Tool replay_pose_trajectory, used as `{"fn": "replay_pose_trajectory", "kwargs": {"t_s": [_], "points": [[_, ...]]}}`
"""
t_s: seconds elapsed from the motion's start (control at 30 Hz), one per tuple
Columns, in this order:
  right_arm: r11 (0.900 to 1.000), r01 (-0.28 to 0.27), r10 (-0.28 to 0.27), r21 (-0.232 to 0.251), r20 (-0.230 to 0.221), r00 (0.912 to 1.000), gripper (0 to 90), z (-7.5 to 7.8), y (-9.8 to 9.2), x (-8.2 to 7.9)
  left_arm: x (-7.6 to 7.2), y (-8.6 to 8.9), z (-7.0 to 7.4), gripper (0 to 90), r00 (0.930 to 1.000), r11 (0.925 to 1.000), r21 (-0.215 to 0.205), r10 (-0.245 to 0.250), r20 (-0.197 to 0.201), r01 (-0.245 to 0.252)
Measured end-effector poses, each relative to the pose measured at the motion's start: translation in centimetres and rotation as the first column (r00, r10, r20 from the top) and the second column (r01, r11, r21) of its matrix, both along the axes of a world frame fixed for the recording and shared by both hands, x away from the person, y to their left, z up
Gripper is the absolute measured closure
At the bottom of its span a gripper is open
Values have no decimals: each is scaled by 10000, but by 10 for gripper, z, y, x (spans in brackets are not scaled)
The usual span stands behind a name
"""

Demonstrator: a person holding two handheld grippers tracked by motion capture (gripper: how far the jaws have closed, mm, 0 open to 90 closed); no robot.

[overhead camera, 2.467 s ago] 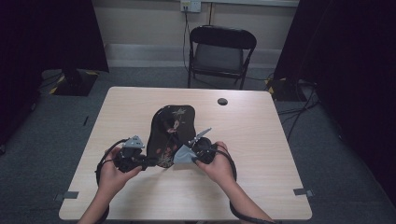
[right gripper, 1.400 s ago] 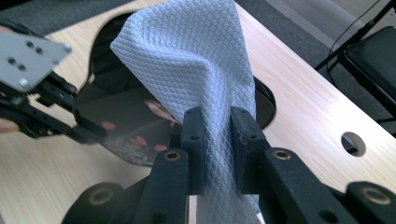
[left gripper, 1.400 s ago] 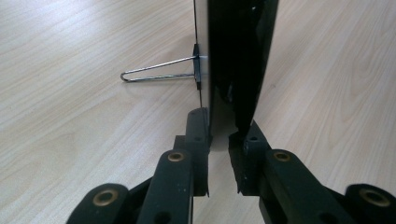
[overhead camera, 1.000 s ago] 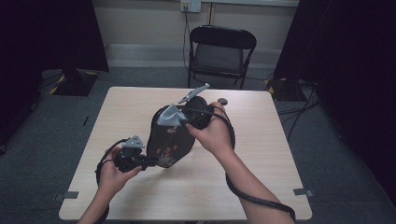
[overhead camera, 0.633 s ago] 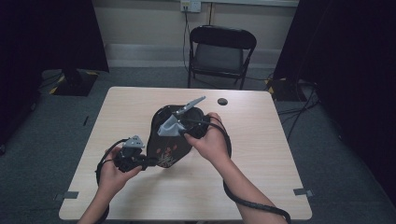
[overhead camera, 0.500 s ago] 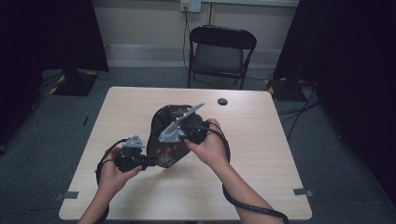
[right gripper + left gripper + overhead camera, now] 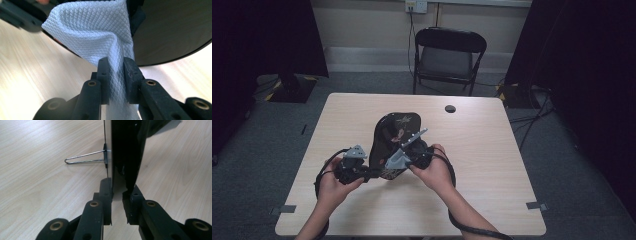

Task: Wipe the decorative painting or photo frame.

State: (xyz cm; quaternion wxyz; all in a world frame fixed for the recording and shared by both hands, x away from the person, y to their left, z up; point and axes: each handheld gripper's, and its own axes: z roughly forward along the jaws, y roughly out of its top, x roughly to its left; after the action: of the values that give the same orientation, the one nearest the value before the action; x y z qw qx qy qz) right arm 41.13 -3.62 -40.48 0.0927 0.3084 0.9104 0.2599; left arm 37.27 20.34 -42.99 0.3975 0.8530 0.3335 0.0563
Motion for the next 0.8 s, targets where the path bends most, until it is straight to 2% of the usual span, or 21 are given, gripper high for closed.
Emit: {"fn": "replay_pose_trajectory", "kwargs": {"t_s": [0.03, 0.1, 0.13, 0.17, 0.2, 0.23, 0.37, 0.47, 0.63, 0.8], "points": [[10000, 88, -88, -13, -132, 9999, 775, -9, 0, -1, 0, 0, 0, 786, 10000, 10000, -2, 1, -1, -1], [10000, 93, -93, -17, -163, 9998, 775, -13, 0, -1, 0, 0, 0, 786, 10000, 10000, 5, 0, -2, 0], [9998, 69, -73, -174, -219, 9997, 775, -23, 0, -2, 0, 0, 0, 786, 10000, 10000, 8, -1, -1, 1], [9998, 69, -73, -174, -219, 9997, 775, -23, 0, -2, 0, 0, 0, 787, 10000, 10000, 10, -5, 1, 5], [9996, 89, -98, -263, -365, 9993, 775, -34, 1, -2, 0, 0, 0, 786, 10000, 10000, 13, -8, 2, 8], [9996, 89, -98, -263, -365, 9993, 775, -34, 1, -2, 0, 0, 0, 786, 10000, 10000, 13, -8, 2, 8], [9991, 139, -166, -398, -667, 9976, 775, -54, 1, -4, 0, 0, 0, 786, 10000, 10000, 6, -3, 2, 3], [9992, 175, -201, -349, -744, 9970, 775, -59, 0, -5, 0, 0, 0, 786, 10000, 10000, 1, 0, 4, 0], [9994, 193, -212, -271, -737, 9971, 775, -59, -1, -6, 0, 0, 0, 786, 10000, 10000, 0, 1, 6, -1], [9995, 137, -154, -292, -599, 9981, 776, -48, -8, -6, 0, 0, 0, 786, 10000, 10000, -6, 9, 4, -9]]}}
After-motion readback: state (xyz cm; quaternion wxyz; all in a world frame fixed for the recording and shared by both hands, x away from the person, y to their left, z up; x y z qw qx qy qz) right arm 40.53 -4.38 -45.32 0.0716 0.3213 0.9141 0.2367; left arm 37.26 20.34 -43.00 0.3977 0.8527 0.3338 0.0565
